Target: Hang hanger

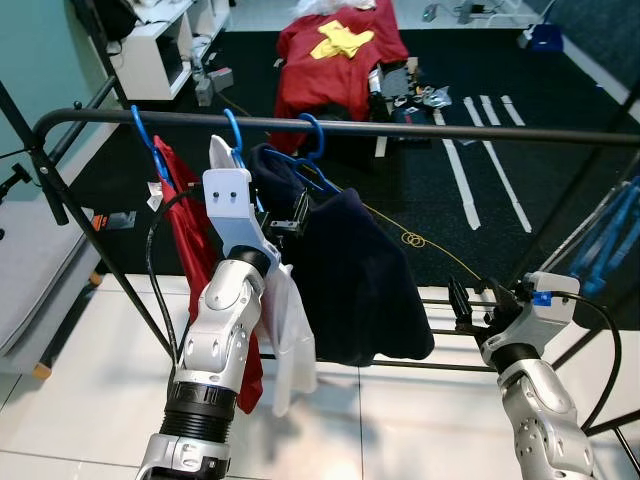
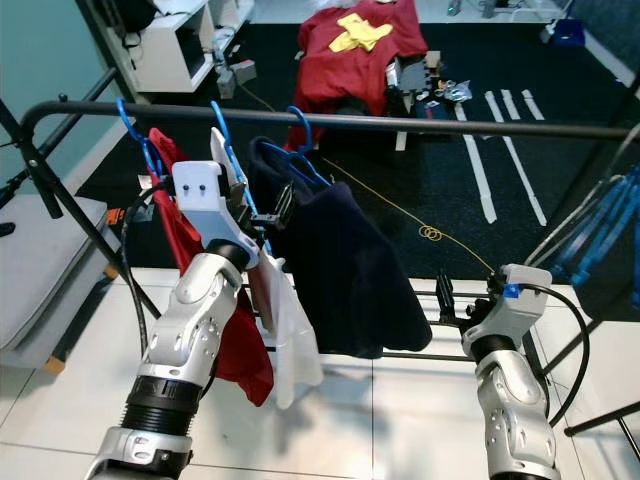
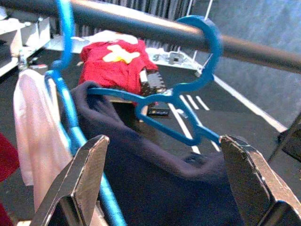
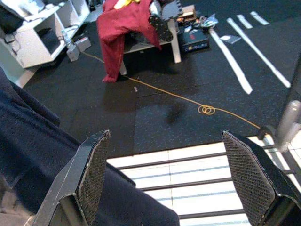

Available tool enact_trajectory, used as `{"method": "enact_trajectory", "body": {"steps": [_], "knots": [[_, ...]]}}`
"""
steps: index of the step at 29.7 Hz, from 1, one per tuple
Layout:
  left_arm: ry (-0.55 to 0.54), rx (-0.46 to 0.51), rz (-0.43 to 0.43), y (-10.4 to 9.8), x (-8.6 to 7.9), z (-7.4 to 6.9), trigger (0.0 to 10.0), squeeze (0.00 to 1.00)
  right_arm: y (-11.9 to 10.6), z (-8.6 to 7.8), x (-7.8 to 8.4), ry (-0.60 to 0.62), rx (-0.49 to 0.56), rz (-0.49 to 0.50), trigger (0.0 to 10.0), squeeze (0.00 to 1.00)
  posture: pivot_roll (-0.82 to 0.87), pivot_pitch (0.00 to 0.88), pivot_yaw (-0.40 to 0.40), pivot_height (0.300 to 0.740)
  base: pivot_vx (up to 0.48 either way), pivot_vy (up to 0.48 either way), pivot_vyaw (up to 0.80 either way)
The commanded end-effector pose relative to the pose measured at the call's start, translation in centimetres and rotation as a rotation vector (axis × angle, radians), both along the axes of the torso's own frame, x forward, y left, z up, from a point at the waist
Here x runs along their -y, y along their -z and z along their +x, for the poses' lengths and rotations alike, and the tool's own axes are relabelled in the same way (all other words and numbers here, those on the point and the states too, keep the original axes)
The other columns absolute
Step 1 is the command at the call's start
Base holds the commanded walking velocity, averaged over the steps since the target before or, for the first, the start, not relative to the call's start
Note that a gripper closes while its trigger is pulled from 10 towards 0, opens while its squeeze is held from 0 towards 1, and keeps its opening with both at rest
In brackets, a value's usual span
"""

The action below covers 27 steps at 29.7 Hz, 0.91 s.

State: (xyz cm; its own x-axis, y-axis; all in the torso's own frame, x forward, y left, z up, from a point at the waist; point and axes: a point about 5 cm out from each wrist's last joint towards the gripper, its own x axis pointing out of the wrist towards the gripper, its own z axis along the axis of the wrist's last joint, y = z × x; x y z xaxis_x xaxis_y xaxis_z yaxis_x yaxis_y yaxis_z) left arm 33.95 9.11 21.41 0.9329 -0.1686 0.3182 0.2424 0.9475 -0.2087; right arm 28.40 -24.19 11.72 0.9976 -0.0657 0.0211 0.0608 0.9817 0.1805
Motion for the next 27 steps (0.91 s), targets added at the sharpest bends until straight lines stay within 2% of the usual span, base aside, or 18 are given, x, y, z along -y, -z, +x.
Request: {"method": "enact_trajectory", "body": {"steps": [1, 6, 12, 16, 19, 23, 27], "knots": [[-0.016, -0.015, 0.011, 0.7, -0.2, -0.3, 10.0, 0.0, 0.2, -0.2, -0.1, 0.001, -0.002, 0.005, 10.0, 0.0, -0.1, 0.142, 0.06, 0.74, 0.0, 0.0, 0.0], [-0.034, -0.009, 0.038, 0.7, 0.0, -0.3, 10.0, 0.0, 0.2, -0.2, -0.2, 0.0, -0.001, 0.008, 10.0, 0.0, -0.1, 0.141, 0.065, 0.74, 0.0, 0.0, 0.0], [-0.202, 0.035, 0.168, -0.2, -1.3, 0.5, 10.0, 0.0, 0.2, -0.2, -0.4, 0.003, 0.004, 0.016, 10.0, 0.0, -0.11, 0.138, 0.074, 0.74, 0.0, 0.0, 0.0], [-0.233, 0.039, 0.166, -0.4, -1.8, 0.7, 10.0, 0.0, 0.2, -0.2, -0.4, 0.003, 0.005, 0.017, 10.0, 0.0, -0.11, 0.138, 0.076, 0.74, 0.0, 0.0, 0.0], [-0.275, 0.07, 0.181, -1.2, -3.2, 0.9, 10.0, 0.0, 0.2, -0.2, -0.4, 0.004, 0.006, 0.018, 10.0, 0.0, -0.1, 0.141, 0.075, 0.74, 0.0, 0.0, 0.0], [-0.293, 0.051, 0.218, -0.8, -4.4, 1.4, 10.0, 0.0, 0.2, -0.2, -0.4, 0.002, 0.005, 0.018, 10.0, 0.0, -0.1, 0.146, 0.072, 0.74, 0.0, 0.0, 0.0], [-0.293, 0.051, 0.218, -0.8, -4.4, 1.4, 10.0, 0.0, 0.2, -0.2, -0.4, 0.002, 0.005, 0.018, 10.0, 0.0, -0.1, 0.146, 0.072, 0.74, 0.0, 0.0, 0.0]]}}
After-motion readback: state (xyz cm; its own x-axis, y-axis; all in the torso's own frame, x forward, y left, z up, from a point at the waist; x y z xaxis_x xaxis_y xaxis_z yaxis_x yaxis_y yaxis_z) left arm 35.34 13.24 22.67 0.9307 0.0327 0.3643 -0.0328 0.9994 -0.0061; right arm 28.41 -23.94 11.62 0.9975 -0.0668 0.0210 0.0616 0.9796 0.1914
